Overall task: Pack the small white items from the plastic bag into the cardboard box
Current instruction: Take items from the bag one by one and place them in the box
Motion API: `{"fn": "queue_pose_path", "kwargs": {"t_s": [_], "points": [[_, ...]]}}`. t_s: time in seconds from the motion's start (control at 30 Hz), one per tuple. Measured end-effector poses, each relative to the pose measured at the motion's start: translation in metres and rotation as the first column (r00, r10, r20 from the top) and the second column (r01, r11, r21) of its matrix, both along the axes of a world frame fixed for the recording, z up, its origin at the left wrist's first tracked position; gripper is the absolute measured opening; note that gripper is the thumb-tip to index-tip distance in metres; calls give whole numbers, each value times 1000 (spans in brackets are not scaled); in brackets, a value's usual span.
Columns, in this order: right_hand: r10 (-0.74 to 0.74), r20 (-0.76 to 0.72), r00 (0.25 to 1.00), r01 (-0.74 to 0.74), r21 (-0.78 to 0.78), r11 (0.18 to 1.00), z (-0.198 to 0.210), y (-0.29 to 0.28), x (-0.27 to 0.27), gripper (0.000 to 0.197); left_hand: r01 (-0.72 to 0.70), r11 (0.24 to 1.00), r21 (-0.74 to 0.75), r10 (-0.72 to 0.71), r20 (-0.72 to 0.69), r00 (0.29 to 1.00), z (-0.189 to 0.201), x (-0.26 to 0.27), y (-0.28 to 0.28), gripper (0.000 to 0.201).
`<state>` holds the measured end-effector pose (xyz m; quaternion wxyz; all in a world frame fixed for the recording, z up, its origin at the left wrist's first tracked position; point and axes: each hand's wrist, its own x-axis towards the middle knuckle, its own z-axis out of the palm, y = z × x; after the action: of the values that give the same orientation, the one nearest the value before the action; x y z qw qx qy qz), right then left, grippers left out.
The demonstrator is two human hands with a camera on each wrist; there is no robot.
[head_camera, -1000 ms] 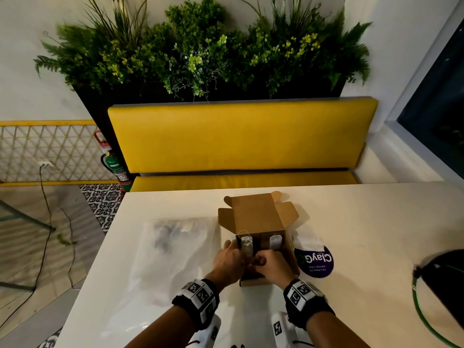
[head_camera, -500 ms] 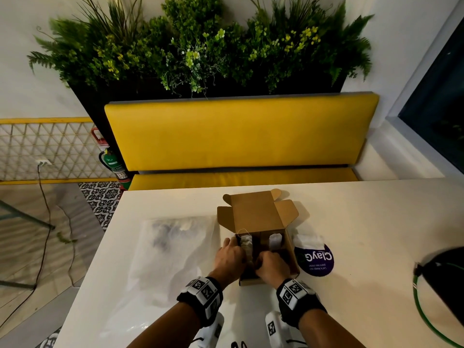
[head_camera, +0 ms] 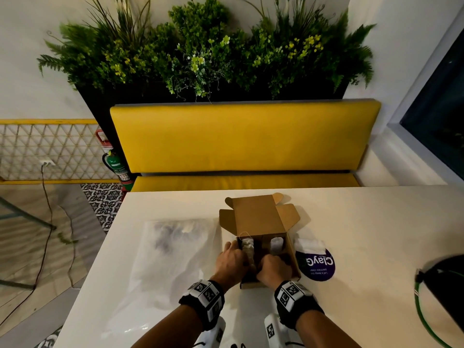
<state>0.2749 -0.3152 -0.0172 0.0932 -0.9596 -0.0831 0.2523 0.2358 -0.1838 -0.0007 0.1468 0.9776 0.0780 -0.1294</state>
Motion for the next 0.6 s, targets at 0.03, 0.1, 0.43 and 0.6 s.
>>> {"fn": "queue_pose_path", "kwargs": {"t_s": [0.03,0.1,0.43,0.6], "points": [[-3,9,1000,3,-10,1000,0,1,0,24,0,1000,-2,0,3,1000,1,0,-1,44],[-10,23,1000,10,-18,1000,-1,2,-1,24,6,1000,4,-7,13,1000,1,-1,-2,45],[6,-72,997,0,84,996,3,-6,0,8,-6,1000,14,6,38,999,-4,-4,4,39],[-3,-163,987,31,170,985,13,-14,7,25,10,999,-50,-7,59,998,5,-7,8,29]]}}
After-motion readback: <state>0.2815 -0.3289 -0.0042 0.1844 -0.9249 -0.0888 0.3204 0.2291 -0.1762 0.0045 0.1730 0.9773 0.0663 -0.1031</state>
